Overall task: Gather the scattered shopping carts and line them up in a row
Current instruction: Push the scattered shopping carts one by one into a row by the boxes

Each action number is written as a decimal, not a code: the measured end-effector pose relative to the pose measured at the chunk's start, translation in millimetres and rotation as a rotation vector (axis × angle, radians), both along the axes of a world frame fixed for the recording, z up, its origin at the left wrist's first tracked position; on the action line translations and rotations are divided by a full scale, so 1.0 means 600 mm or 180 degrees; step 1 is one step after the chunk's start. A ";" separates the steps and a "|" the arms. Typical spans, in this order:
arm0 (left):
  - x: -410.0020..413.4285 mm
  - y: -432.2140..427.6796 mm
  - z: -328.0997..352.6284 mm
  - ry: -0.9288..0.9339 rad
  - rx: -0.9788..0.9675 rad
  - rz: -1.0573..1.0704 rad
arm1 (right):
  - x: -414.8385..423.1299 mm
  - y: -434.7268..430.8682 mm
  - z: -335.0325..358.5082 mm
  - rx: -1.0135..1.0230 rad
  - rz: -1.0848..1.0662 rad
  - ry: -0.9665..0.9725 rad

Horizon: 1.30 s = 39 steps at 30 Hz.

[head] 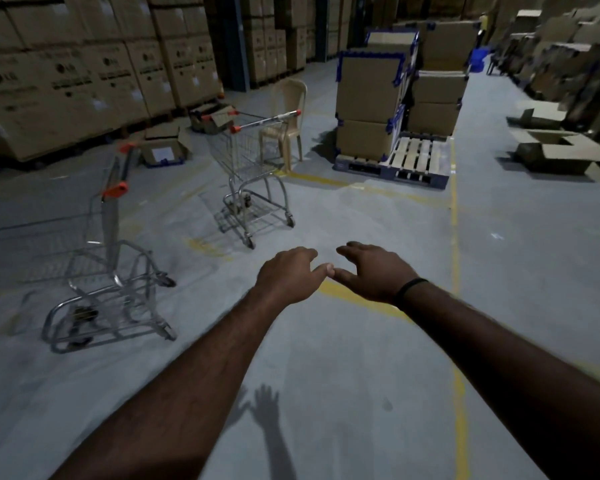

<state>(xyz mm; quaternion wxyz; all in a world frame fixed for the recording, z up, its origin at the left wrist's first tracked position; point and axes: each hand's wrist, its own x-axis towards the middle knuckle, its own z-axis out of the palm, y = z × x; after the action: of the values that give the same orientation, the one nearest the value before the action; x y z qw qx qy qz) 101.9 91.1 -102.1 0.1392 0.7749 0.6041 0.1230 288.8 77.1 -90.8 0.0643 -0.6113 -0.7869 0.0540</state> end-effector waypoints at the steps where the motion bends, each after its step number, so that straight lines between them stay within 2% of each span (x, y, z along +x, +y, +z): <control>1: -0.001 0.032 -0.002 0.0037 0.0004 0.0013 | 0.000 0.035 0.000 0.0002 0.0021 -0.0005; 11: 0.044 0.413 -0.031 0.0134 0.0056 0.0321 | 0.072 0.434 -0.019 0.0064 0.0266 0.0071; 20: 0.105 0.727 0.005 0.0304 -0.0026 0.0713 | 0.159 0.793 0.034 0.0102 0.0492 0.0076; 28: 0.068 0.967 0.002 0.0313 -0.0054 0.0977 | 0.157 1.064 0.039 0.0209 0.0719 0.0037; 39: -0.013 1.427 -0.003 0.0180 -0.0081 0.1126 | 0.118 1.501 0.039 0.0247 0.0688 -0.0083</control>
<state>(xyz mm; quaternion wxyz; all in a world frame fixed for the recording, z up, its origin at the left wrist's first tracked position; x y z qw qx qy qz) 94.1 947.2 -104.1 0.1081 0.6579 0.7362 0.1161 359.4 977.9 -67.3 0.0714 -0.5205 -0.8506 0.0221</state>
